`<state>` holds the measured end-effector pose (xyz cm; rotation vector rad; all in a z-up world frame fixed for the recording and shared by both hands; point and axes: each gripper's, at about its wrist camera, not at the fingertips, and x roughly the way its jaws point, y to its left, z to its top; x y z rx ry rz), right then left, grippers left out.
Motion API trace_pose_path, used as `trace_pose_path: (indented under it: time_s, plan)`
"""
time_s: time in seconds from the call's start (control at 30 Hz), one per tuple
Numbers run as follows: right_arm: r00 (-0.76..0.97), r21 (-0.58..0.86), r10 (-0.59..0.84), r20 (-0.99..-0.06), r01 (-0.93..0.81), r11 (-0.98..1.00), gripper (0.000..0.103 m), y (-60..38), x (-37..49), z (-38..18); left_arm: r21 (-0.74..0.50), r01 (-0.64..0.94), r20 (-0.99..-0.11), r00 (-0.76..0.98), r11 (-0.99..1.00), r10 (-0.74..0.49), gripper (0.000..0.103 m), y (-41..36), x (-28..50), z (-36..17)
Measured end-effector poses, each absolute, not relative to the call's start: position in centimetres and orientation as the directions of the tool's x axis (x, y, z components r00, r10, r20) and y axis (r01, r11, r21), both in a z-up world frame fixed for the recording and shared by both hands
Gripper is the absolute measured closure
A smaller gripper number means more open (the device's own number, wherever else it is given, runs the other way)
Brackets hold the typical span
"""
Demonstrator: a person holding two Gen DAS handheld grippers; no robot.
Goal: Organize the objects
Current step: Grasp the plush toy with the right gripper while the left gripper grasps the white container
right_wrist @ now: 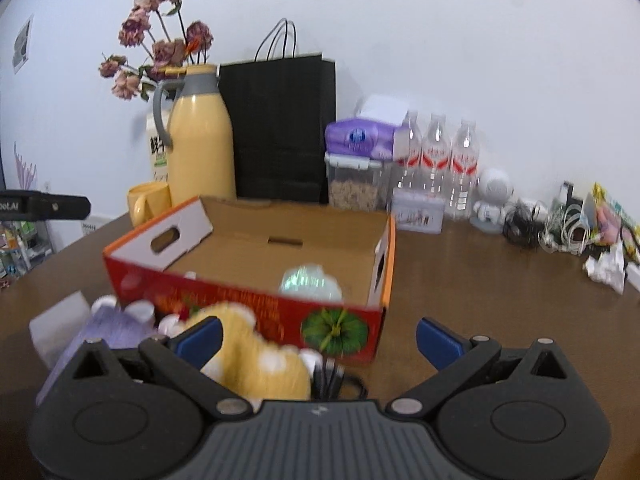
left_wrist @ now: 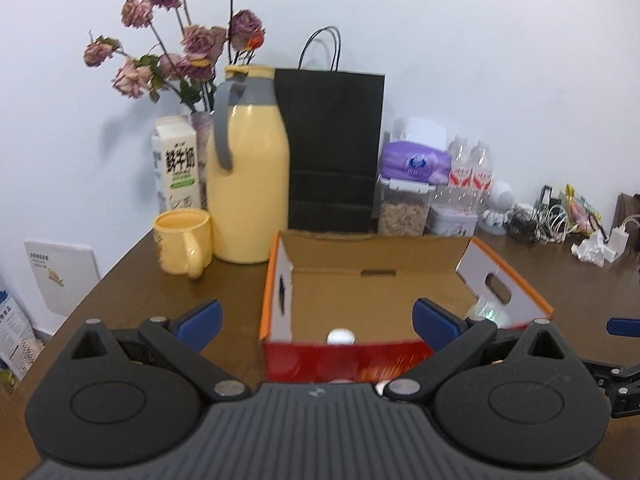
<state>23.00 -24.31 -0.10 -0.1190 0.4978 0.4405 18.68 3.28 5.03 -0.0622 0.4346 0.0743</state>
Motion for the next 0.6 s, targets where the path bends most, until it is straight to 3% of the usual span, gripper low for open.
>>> trace_pose_path:
  time_s: [0.2, 0.4, 0.47, 0.53, 0.6]
  plan:
    - [0.740, 0.051, 0.395, -0.544, -0.441, 0.896, 0.001, -24.7, 22.0, -2.5, -0.029, -0.108, -0.472, 0.878, 0.994, 0.081, 0.000, 4.6, 16.9, 3.3]
    - [0.696, 0.117, 0.434, -0.571, -0.454, 0.883, 0.020, -24.2, 22.0, -4.5, -0.041, -0.152, -0.515, 0.850, 0.987, 0.110, 0.000, 6.3, 15.5, 1.7]
    - [0.681, 0.150, 0.453, -0.576, -0.456, 0.877, 0.038, -24.0, 22.3, -4.9, -0.045, -0.161, -0.523, 0.844, 0.986, 0.114, 0.000, 6.7, 15.1, 1.4]
    - [0.670, 0.173, 0.466, -0.578, -0.457, 0.872, 0.049, -23.9, 22.5, -5.2, -0.050, -0.161, -0.528, 0.842, 0.986, 0.111, 0.000, 7.1, 14.7, 1.1]
    - [0.661, 0.188, 0.473, -0.582, -0.457, 0.870, 0.051, -23.7, 22.7, -5.5, -0.051, -0.159, -0.535, 0.838, 0.986, 0.108, 0.000, 7.3, 14.6, 0.8]
